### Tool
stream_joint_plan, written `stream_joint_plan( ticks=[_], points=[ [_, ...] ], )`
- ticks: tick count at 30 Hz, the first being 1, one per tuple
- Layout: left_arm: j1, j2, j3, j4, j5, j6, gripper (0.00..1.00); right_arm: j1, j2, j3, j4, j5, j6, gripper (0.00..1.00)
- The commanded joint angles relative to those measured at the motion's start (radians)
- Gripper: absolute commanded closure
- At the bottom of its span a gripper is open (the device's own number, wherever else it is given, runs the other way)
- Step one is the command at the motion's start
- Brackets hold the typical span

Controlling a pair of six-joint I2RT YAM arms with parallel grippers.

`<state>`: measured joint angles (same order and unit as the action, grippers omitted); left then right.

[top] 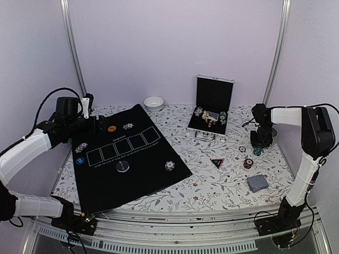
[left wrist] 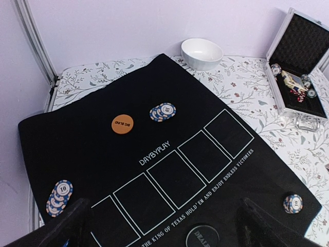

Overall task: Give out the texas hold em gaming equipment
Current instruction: Pick up the pile of poker chips from the pile of poker chips.

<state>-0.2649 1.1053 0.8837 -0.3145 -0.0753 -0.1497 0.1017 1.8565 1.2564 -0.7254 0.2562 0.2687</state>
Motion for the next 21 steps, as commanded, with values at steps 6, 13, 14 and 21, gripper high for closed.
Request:
stream_joint_plan(
  ticks=[6,13,14,21],
  points=[
    [0.012,-0.01,-0.011,0.02,0.01,0.009,0.02,-0.014,-0.05,0.048,-0.035,0.009,-0.021,0.96],
    [0.014,-0.012,-0.011,0.019,0.012,0.006,0.02,-0.013,-0.084,0.136,-0.103,-0.005,-0.053,0.97],
    [0.013,-0.013,-0.011,0.02,0.012,0.007,0.02,-0.013,-0.085,0.148,-0.111,-0.012,-0.056,0.97],
    [0.019,-0.013,-0.011,0.024,0.01,0.007,0.02,0.098,-0.101,0.239,-0.187,-0.031,-0.052,0.98]
  ],
)
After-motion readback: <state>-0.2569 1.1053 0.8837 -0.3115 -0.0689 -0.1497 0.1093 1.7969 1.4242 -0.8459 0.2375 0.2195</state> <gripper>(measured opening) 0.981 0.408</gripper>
